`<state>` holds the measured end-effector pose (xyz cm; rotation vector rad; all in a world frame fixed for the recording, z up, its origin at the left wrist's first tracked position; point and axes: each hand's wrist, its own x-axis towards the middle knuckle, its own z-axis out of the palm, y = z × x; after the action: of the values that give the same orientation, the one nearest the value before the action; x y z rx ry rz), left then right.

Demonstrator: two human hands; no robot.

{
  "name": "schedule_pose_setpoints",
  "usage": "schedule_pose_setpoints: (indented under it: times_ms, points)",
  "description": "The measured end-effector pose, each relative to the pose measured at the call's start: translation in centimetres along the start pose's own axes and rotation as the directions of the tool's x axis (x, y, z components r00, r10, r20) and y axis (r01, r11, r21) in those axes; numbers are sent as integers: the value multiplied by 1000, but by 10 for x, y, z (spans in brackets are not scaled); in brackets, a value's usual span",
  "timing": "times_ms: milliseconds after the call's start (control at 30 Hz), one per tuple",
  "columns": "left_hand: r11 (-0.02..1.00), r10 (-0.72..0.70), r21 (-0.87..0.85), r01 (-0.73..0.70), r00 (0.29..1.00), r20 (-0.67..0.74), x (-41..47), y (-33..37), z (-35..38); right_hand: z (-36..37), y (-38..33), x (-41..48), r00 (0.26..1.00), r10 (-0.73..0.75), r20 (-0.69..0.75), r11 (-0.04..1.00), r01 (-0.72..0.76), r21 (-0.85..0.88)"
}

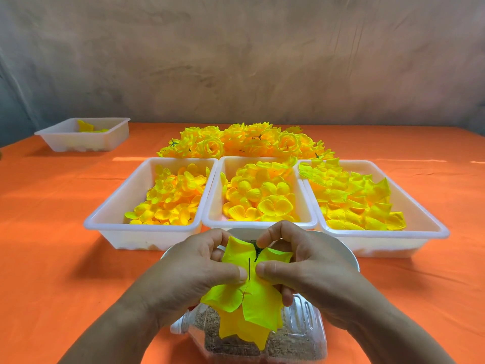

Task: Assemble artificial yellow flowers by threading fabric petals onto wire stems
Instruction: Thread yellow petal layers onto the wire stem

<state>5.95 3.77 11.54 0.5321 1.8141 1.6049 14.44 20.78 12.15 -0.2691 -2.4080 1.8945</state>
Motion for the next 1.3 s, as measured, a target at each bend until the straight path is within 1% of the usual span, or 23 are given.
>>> schedule_pose_setpoints:
  times_ms: [167, 367, 467, 600, 700, 833, 1000, 1067, 1167, 1233, 1300]
  points:
    - [997, -13, 81, 14, 1000, -12, 0, 0, -1, 2, 5, 2, 999, -27, -41, 992, 22, -123]
    - [992, -15, 122, 19, 999, -35, 2, 2, -1, -1, 5, 1, 999, -48, -1, 983, 47, -178]
    - [992, -19, 124, 27, 998, -66, 1, 4, 0, -2, 3, 1, 998, -70, 4, 961, 68, -267]
    - [995, -57, 76, 58, 998, -23, -1, 3, -2, -4, 0, 2, 994, -105, -31, 898, 82, -432]
    - [996, -80, 27, 80, 997, -3, -4, 2, -2, -5, -2, 3, 994, -108, -26, 900, 86, -427]
    - [991, -102, -83, 106, 994, 48, -6, 3, -1, -6, -6, 5, 992, -127, -3, 898, 113, -425]
    - [993, -94, -71, 97, 995, 40, -10, 4, 2, -5, -9, 8, 988, -145, 51, 896, 153, -417]
    - [996, -91, 1, 91, 995, 34, -12, 5, 2, -5, -10, 9, 985, -151, 80, 896, 170, -410]
    - [983, -36, 182, 37, 999, -8, -16, 7, 3, -6, -11, 12, 982, -151, 117, 902, 185, -390]
    - [920, 39, 391, -18, 998, -47, -19, 8, 1, -6, -11, 14, 981, -145, 130, 913, 184, -365]
    - [818, 135, 573, -51, 985, -105, -21, 7, -1, -7, -10, 15, 981, -136, 142, 929, 176, -325]
